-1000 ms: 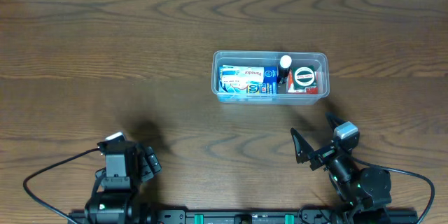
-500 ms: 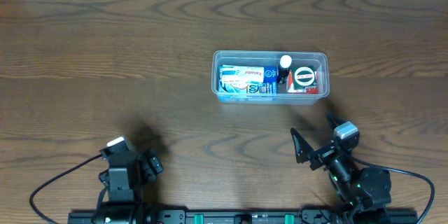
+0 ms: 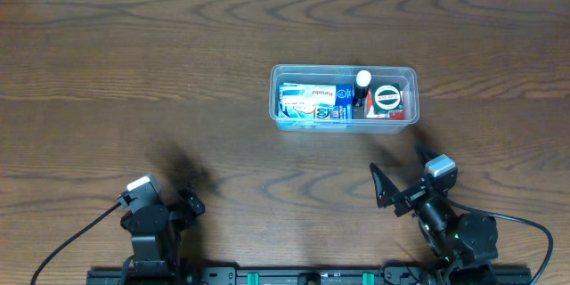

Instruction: Pack container

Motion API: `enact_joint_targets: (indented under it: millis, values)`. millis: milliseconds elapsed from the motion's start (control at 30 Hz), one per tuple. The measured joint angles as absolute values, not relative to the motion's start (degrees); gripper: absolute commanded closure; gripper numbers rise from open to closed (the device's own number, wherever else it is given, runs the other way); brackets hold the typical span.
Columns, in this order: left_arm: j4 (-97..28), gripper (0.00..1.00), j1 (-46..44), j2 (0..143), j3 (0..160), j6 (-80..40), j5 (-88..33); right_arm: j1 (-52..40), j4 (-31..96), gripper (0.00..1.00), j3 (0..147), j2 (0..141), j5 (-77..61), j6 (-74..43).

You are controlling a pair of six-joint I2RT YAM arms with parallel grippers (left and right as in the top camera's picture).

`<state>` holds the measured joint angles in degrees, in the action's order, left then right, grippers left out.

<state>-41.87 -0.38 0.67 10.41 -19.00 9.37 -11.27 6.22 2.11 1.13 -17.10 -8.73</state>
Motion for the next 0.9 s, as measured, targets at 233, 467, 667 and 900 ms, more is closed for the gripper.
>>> enact_joint_targets:
  millis: [233, 467, 667, 900]
  values:
    - [-41.85, 0.02, -0.38, 0.58, 10.41, -19.00, 9.37, -11.27, 6.22, 0.01, 2.11, 1.13, -17.10, -8.73]
    - [-39.53, 0.02, -0.38, 0.58, 10.07, -18.50, 9.37, -11.27, 6.22, 0.01, 2.11, 1.13, -17.10, -8.73]
    - [-19.64, 0.02, -0.38, 0.58, 9.45, -17.72, 9.34, -11.27, 6.22, 0.01, 2.11, 1.13, -17.10, -8.73]
    - [4.49, 0.02, -0.38, 0.25, 2.09, -17.52, 8.99, -11.27, 6.22, 0.01, 2.11, 1.13, -17.10, -8.73]
